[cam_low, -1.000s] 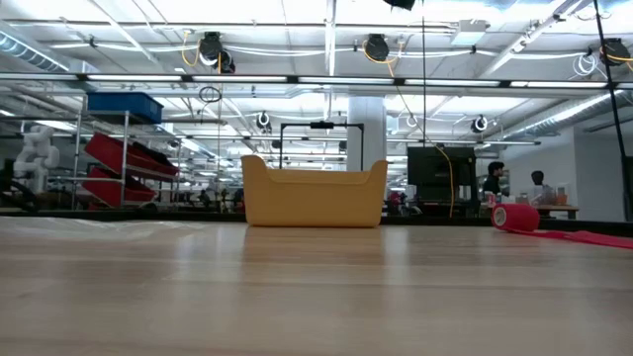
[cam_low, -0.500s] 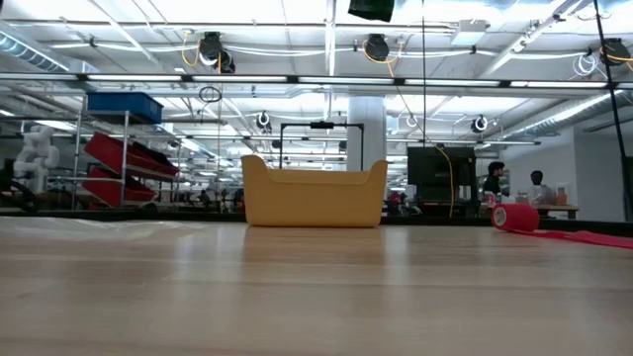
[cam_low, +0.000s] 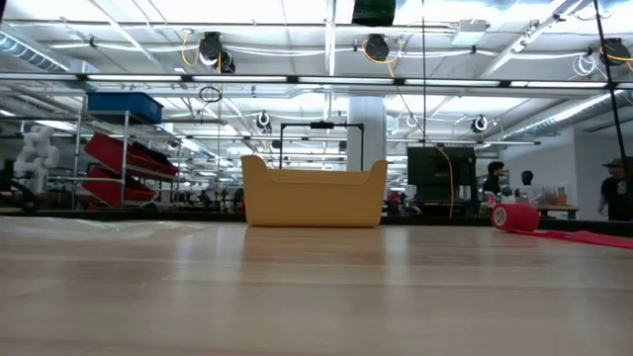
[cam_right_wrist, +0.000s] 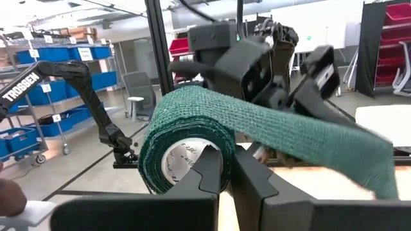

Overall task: Roll bandage
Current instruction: Roll the green bandage

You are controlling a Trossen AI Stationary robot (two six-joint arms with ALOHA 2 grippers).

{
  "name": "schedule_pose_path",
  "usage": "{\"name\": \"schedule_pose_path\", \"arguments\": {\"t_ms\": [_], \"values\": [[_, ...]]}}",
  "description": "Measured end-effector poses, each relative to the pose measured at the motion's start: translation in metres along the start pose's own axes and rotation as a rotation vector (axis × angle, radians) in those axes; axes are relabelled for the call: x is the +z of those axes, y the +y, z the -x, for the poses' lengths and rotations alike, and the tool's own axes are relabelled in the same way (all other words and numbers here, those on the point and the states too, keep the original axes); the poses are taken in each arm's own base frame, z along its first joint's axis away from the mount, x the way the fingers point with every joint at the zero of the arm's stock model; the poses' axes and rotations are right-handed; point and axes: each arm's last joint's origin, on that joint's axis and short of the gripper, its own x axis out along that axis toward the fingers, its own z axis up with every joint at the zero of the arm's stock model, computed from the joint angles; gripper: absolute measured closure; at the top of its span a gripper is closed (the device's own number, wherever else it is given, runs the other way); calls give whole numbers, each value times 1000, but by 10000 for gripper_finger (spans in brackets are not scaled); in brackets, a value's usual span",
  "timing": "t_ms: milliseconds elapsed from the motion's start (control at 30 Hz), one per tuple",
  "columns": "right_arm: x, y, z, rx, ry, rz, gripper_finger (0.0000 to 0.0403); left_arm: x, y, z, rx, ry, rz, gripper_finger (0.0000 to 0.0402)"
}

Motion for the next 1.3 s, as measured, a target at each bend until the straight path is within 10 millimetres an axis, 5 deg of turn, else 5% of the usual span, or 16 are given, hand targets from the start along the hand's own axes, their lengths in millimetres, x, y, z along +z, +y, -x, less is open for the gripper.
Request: {"name": "schedule_pose_path", "arguments": {"t_ms": [667, 1300], "values": [[-15, 0, -12, -10, 60, -14, 392, 14, 6, 6, 43, -78, -31, 401], [-3, 5, -12, 109, -61, 13, 392, 3, -7, 9, -83, -49, -67, 402]]}}
